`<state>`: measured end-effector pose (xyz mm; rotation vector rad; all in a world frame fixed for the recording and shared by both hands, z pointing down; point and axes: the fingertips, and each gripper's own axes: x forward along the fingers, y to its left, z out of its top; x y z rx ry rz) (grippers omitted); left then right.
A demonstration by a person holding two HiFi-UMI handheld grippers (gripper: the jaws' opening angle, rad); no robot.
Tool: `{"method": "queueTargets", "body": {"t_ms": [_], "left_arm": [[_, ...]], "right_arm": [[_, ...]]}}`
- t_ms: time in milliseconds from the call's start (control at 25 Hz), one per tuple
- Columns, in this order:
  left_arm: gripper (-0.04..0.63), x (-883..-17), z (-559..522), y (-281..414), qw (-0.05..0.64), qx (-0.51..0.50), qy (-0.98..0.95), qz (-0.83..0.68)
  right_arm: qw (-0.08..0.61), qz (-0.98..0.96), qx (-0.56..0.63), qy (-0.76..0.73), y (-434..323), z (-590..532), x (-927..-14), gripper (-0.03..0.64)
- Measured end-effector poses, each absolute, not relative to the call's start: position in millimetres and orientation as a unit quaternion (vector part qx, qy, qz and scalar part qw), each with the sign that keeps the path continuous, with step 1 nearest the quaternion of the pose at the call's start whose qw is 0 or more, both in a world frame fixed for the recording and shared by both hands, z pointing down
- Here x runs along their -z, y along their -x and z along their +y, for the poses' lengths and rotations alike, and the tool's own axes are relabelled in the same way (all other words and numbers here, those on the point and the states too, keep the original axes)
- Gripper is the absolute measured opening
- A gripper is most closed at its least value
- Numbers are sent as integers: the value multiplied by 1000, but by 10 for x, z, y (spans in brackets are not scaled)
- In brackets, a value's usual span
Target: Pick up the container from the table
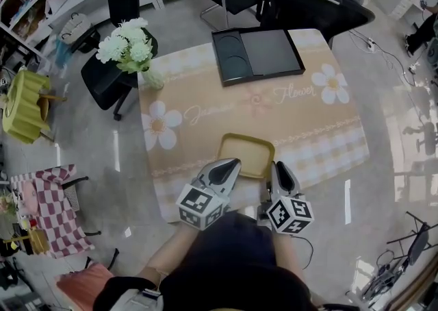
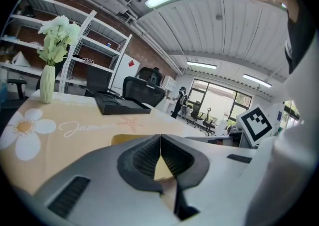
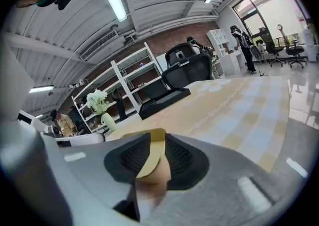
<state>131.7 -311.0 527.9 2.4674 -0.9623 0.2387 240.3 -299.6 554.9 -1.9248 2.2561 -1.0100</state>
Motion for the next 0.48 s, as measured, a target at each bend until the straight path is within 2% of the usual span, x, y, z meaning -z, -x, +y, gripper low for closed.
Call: {"method": "queueTargets", "body": {"t_ms": [80,480], "left_arm": [[11,-5285,-3147,-1276,242,-84,-898,-358],[11,-5303,-3272,-1160,254,-70,-889,-375]], "right_arm": [[-1,720,329,611,-2386,-3029,-5590,102],[-36,714,357,601,-2330,-3138,-5800,110]]}}
